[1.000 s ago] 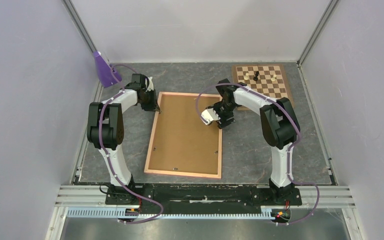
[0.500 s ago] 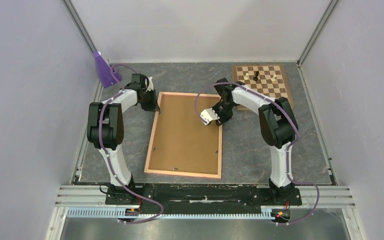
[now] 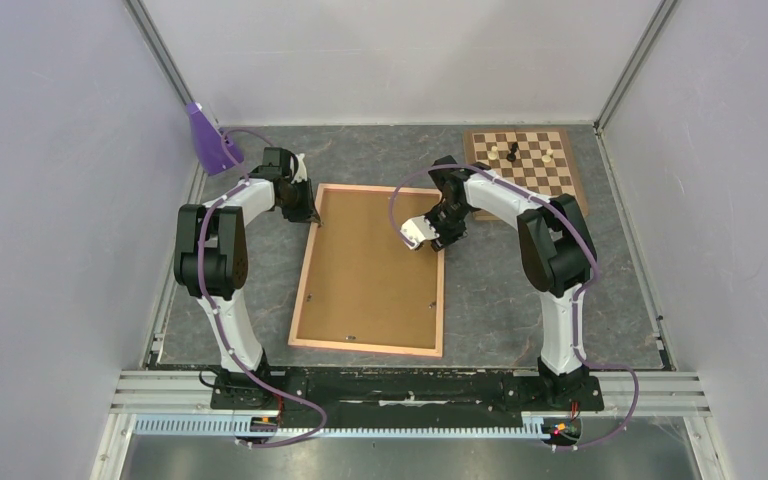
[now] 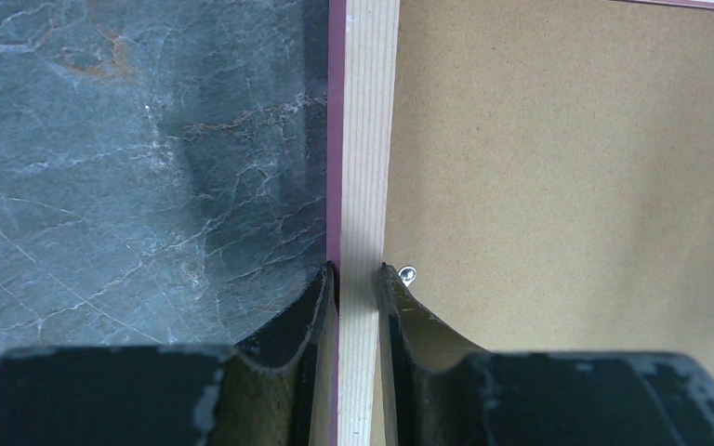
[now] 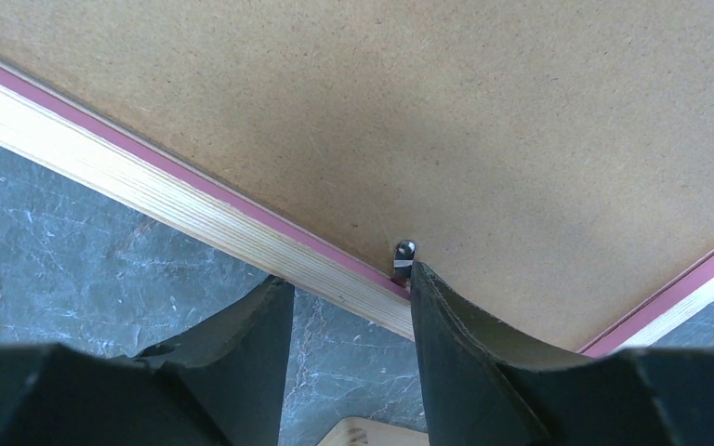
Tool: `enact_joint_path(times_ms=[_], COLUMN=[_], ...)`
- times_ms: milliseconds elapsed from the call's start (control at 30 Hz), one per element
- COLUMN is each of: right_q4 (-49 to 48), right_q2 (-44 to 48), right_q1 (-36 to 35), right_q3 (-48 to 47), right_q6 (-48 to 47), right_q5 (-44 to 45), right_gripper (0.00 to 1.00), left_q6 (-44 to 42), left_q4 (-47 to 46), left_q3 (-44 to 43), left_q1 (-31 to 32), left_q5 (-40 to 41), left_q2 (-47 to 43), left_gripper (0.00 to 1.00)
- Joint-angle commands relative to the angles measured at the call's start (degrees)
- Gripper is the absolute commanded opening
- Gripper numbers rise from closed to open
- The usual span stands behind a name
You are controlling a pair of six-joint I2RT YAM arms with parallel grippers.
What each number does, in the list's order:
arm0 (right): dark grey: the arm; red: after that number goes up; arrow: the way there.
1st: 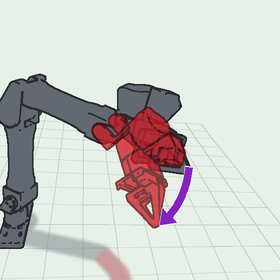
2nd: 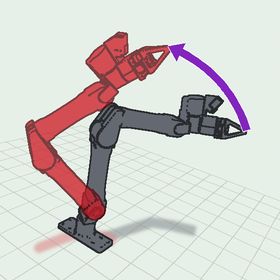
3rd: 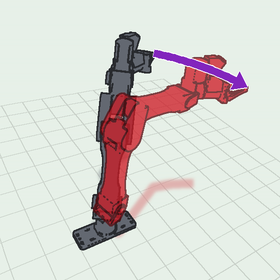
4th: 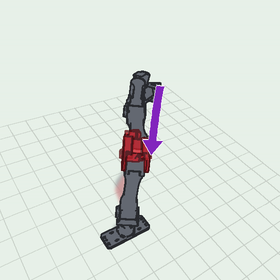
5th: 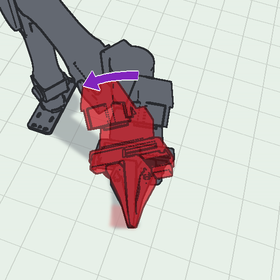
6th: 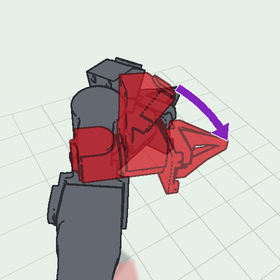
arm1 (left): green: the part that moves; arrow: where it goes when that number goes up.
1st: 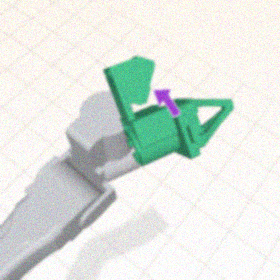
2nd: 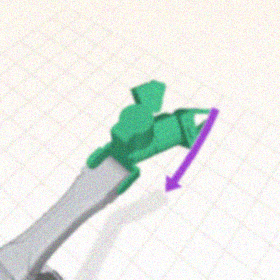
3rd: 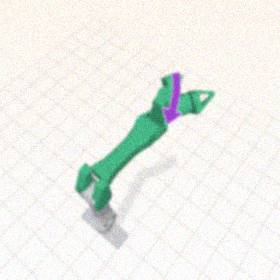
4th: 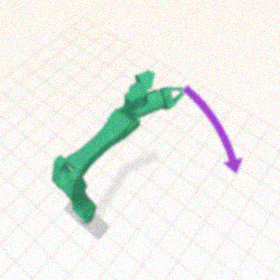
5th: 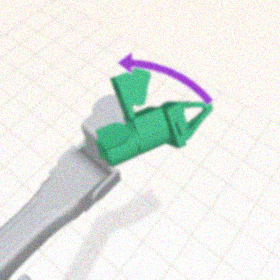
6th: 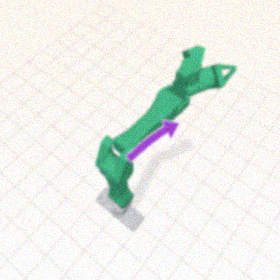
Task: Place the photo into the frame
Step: Install the photo frame at the center of the board.
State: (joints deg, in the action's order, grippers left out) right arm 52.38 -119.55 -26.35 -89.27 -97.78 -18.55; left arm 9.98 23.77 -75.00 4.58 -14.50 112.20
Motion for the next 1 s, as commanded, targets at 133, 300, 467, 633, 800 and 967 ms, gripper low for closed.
enact_joint_path(times_ms=[133, 300, 467, 633, 800, 967], right_q4=[0.9, 0.9, -1.4, -4.9, -8.5, -8.5], right_q2=[-2.4, -2.7, -1.4, 1.2, 2.7, 4.0], right_q1=[0.7, 1.7, 2.7, 3.1, 3.4, 3.4], right_q3=[0.5, -0.2, 0.6, 2.9, 3.2, 2.4], right_q6=[5.0, 7.2, 10.9, 13.1, 14.6, 12.1], right_q5=[-2.7, -3.7, -3.3, -3.0, -1.8, 0.5], right_gripper=[0.17, 0.13, 0.20, 0.46, 0.67, 0.75], left_q6=[2.9, 3.0, 3.0, 3.0, 3.0, 3.2], left_q4=[-0.4, -0.7, -0.7, -0.8, -0.8, -0.9], left_q3=[2.0, 2.2, 2.3, 2.3, 2.3, 2.3], left_q1=[-0.1, -0.1, -0.1, -0.1, -0.1, -0.1], left_q5=[1.6, 1.7, 1.5, 1.5, 1.4, 1.2], left_q2=[2.0, 1.5, 1.6, 1.9, 1.8, 1.8], left_gripper=[0.02, 0.02, 0.02, 0.02, 0.02, 0.02])
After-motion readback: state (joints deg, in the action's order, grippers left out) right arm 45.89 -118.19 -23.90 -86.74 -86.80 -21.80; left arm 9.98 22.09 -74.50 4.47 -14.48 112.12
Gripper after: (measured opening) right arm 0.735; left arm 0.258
